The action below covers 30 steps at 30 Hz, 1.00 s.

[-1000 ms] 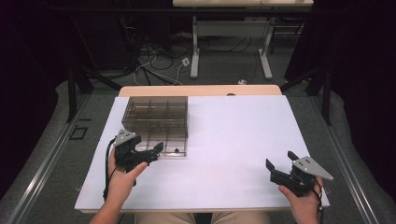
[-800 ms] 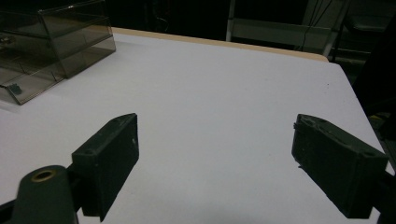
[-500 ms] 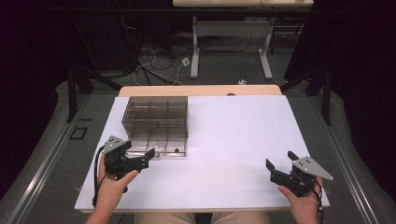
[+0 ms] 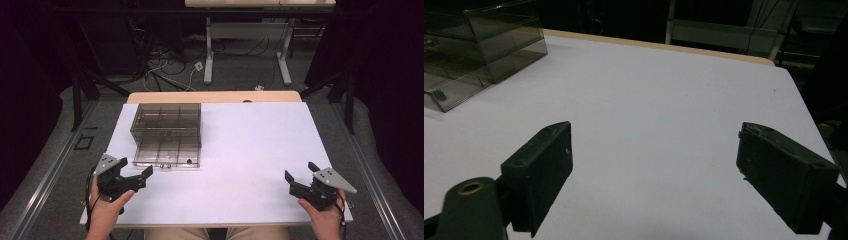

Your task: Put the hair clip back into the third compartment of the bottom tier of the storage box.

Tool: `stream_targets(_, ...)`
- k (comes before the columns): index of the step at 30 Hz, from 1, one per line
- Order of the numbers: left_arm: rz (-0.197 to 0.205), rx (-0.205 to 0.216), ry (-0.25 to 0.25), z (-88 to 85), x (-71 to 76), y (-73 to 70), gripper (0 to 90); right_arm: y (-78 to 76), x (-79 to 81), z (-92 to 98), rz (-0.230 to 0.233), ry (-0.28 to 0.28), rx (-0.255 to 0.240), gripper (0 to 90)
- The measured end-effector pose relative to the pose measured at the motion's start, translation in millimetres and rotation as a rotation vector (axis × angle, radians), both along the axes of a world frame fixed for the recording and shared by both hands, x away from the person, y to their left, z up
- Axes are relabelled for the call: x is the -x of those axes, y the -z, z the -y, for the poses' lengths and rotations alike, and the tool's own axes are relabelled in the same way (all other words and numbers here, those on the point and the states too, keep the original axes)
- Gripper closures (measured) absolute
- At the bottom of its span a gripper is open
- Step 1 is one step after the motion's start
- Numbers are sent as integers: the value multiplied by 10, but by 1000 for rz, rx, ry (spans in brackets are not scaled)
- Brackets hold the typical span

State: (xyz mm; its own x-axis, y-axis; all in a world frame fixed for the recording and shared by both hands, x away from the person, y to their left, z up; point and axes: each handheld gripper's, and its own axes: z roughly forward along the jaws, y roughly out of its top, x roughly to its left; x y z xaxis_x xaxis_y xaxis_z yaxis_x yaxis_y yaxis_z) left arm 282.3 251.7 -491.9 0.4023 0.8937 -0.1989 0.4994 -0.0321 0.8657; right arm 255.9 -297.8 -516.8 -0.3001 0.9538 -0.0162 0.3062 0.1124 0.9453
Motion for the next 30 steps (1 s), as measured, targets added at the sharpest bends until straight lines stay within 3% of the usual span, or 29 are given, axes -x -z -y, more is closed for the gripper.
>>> stream_targets(20, -18, 20, -117, -365, 62, 217, 12, -3, -3, -4, -20, -4, 7, 144)
stream_targets(21, -19, 16, -121, -378, 61, 227, 12, 7, -11, -11, -4, 5, 2, 144)
stream_targets(22, -19, 14, -127, -390, 59, 238, 12, -9, 5, -2, -38, -8, 10, 144)
stream_targets(24, -22, 18, -136, -411, 55, 257, 12, 7, -12, -11, -12, -7, 2, 144)
stream_targets(30, -33, 15, -148, -458, 44, 305, 15, 21, -25, -9, -22, -6, 9, 144)
